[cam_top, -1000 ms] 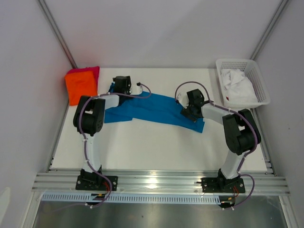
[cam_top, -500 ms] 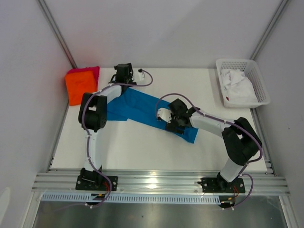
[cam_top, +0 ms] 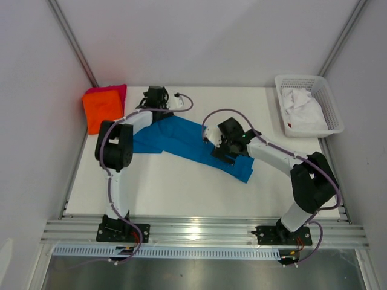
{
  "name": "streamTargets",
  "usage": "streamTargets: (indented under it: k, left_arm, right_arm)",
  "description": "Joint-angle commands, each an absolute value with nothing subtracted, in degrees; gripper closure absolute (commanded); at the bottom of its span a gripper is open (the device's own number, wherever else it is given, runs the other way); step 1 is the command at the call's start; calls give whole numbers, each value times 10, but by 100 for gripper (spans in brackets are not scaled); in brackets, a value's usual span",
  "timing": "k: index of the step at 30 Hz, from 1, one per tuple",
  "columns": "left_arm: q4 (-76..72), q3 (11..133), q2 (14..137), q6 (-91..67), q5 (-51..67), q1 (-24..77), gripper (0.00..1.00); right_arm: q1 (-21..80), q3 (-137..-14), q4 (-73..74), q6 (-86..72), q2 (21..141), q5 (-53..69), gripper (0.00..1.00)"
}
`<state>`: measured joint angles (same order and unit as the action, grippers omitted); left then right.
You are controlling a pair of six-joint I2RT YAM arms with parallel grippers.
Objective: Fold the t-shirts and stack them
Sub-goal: Fold the tshirt
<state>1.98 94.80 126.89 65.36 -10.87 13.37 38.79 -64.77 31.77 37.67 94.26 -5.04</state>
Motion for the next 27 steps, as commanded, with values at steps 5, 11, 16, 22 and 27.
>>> streamTargets:
  k: [5, 11, 16, 22, 27]
  left_arm:
    - [4, 739, 1096, 722, -94, 133, 2]
    - [-51, 735, 1126, 784, -148, 128, 3]
    - [-70, 783, 1191, 821, -170, 141, 3]
    - [-79, 850, 1256, 835, -180, 165, 3]
    - [-58, 924, 1297, 829, -178, 182, 4]
  right_arm:
    - [280, -720, 211, 424, 1003, -151, 17]
    - [279, -718, 196, 470, 1068, -178, 18]
    - [301, -689, 199, 483, 1088, -171, 18]
    - [355, -648, 241, 462, 1053, -131, 18]
    - [390, -646, 290, 432, 1020, -85, 17]
